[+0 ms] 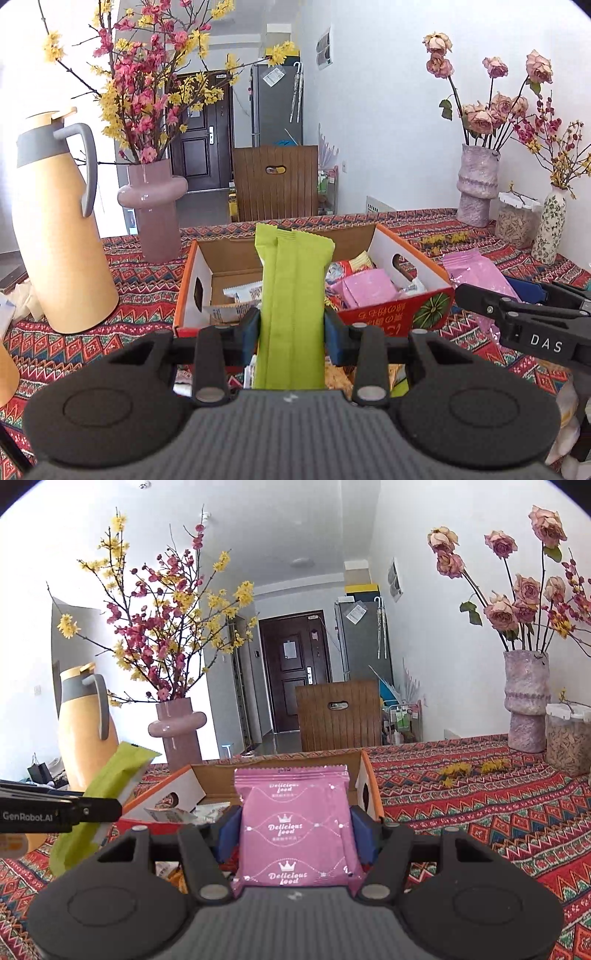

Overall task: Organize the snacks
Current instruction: 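Carry the green bar and pink packet over the red box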

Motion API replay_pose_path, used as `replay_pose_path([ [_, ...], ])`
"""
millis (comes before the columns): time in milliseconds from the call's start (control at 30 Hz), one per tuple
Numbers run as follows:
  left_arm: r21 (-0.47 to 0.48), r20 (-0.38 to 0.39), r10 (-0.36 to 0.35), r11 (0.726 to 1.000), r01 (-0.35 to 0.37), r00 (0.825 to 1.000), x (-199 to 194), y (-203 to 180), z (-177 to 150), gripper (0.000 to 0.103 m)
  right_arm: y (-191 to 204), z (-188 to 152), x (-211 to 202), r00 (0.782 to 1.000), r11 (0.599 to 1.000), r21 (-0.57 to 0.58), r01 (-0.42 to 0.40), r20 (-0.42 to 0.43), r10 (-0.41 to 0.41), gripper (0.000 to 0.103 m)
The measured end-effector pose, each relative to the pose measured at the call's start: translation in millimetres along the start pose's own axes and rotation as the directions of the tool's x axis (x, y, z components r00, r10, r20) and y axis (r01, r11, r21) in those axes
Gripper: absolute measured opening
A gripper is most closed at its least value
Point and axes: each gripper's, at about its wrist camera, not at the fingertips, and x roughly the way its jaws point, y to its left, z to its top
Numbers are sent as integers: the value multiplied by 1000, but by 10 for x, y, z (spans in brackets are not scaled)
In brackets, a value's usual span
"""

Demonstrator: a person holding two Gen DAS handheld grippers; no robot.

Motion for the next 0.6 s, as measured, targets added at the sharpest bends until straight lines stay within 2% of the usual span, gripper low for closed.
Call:
replay_pose_path([
  [267,-34,48,20,999,-18,999,170,38,308,37,68,307,323,1000,1000,-12,-4,21,4,61],
  [600,-112,24,60,992,-57,998,646,209,504,37,80,470,853,1000,1000,-12,15,-5,-15,61],
])
